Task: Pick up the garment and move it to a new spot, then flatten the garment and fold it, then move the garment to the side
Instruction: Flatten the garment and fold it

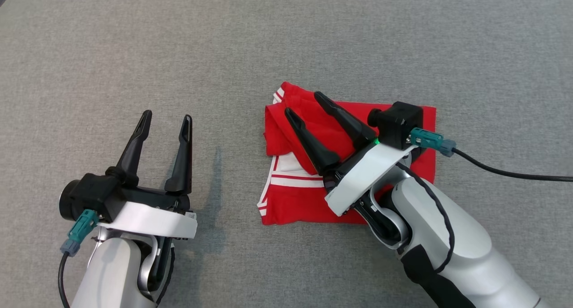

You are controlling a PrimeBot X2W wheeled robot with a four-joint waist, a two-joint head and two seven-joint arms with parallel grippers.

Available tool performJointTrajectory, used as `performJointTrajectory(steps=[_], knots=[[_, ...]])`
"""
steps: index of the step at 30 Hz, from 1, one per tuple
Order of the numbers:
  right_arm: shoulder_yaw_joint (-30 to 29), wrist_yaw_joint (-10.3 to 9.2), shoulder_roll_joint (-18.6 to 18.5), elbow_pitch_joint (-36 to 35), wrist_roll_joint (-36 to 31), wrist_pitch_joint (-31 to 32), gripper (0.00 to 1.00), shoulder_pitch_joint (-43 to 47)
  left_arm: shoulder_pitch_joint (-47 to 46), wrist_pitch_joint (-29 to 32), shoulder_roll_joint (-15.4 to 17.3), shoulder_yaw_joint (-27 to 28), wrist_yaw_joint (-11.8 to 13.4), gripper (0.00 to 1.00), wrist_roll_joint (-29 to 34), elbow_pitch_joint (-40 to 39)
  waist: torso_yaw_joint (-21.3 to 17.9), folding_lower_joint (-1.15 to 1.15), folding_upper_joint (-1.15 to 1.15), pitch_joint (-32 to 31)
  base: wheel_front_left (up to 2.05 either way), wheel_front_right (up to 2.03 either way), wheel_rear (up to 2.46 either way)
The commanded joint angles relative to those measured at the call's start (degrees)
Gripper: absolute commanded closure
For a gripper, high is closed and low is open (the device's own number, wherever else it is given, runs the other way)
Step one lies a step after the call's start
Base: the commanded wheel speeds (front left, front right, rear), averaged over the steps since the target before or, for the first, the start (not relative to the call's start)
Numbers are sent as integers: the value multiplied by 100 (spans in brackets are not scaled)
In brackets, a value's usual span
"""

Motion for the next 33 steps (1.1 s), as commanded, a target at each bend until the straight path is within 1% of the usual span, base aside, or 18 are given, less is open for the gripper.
performJointTrajectory(steps=[1, 4, 6, 10, 11, 12, 14, 18, 21, 22, 25, 28, 33], knots=[[17, -3, -27, -56, 19, -78, 0, -76, -75, -3, 1, 44, -43, 0, 54, 7, -49, 0, 0, -9, 0, 0, 0], [-113, -3, -30, -272, -117, -251, 0, -122, -39, -3, -1, 104, -33, 0, 98, 17, -153, 0, 0, -42, 0, 0, 0], [-331, -3, -32, -452, -284, -332, 0, -70, 1, -3, 0, 143, -21, 0, 129, 28, -225, 0, 0, -77, 0, 0, 0], [-1048, -3, -92, -877, -674, -345, 0, 221, 54, -3, 6, 205, -1, 0, 163, 41, -348, 0, 0, -152, 0, 0, 0], [-1244, -3, -138, -1002, -762, -310, 0, 314, 65, -3, 10, 226, 2, 0, 176, 39, -377, 0, 0, -171, 0, 0, 0], [-1633, -3, -245, -1252, -983, -236, 0, 534, 95, -3, 21, 259, 21, 0, 197, 38, -440, 0, 0, -212, 0, 0, 0], [-2025, -3, -352, -1490, -1196, -138, 0, 800, 123, -3, 38, 299, 46, 0, 199, 40, -497, 0, 0, -256, 0, 0, 0], [-2749, -3, -556, -1873, -1556, 30, 0, 1359, 199, -3, 76, 334, 59, 0, 237, 37, -577, 0, 0, -357, 0, 0, 0], [-3186, -3, -689, -2088, -1761, 132, 0, 1793, 256, -3, 115, 355, 71, 0, 256, 51, -633, 0, 0, -447, 0, 0, 0], [-3186, -3, -689, -2088, -1761, 132, 0, 1793, 256, -3, 115, 355, 71, 0, 256, 51, -633, 0, 0, -447, 0, 0, 0], [-3518, -3, -812, -2223, -1937, 192, 0, 2202, 335, -3, 147, 374, 109, 0, 253, 62, -679, 0, 0, -547, 0, 0, 0], [-3718, -3, -851, -2323, -1998, 220, 0, 2545, 413, 11, 181, 394, 141, 0, 242, 67, -719, 0, 0, -640, 0, 0, 0], [-3887, -3, -794, -2434, -1971, 207, 0, 2850, 520, 68, 208, 407, 192, 0, 206, 26, -764, 0, 0, -743, 0, 0, 0]])
